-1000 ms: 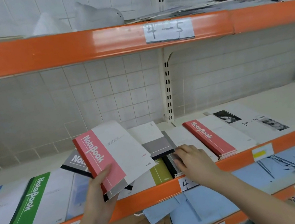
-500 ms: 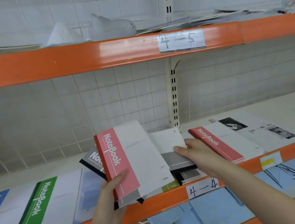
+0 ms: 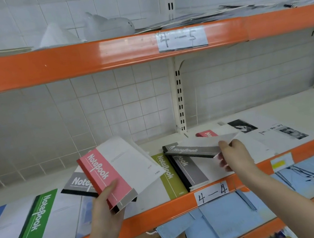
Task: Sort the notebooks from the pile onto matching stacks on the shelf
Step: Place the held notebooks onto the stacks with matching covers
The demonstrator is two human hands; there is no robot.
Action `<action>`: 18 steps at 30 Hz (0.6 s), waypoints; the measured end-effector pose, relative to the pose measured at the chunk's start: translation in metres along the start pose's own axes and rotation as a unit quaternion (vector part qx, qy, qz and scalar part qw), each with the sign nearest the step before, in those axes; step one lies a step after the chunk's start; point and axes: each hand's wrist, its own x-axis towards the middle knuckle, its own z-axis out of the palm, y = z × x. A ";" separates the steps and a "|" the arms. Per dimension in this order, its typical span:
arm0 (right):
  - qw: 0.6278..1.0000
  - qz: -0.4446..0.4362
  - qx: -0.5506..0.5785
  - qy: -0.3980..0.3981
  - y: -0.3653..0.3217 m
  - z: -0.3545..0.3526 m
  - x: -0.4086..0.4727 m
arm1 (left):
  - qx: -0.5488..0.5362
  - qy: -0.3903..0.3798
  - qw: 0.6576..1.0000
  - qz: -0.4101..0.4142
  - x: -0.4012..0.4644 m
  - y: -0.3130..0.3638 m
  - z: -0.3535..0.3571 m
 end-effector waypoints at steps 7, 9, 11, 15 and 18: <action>0.960 -0.196 -0.186 0.073 0.019 -0.014 -0.021 | -0.003 0.006 1.000 -0.005 -0.003 -0.004 0.000; 0.926 -0.270 -0.263 0.008 0.020 -0.010 -0.021 | -0.003 0.004 1.000 -0.007 -0.003 -0.004 0.000; 0.877 -0.324 -0.340 -0.100 0.024 -0.005 -0.019 | -0.003 0.002 1.000 -0.006 -0.003 -0.004 -0.001; 0.808 -0.270 -0.423 -0.310 0.031 0.003 -0.022 | -0.017 0.000 1.000 -0.013 0.000 -0.005 -0.007; 0.777 -0.257 -0.453 -0.354 0.031 0.002 -0.021 | -0.027 0.002 0.999 -0.023 0.003 -0.006 -0.010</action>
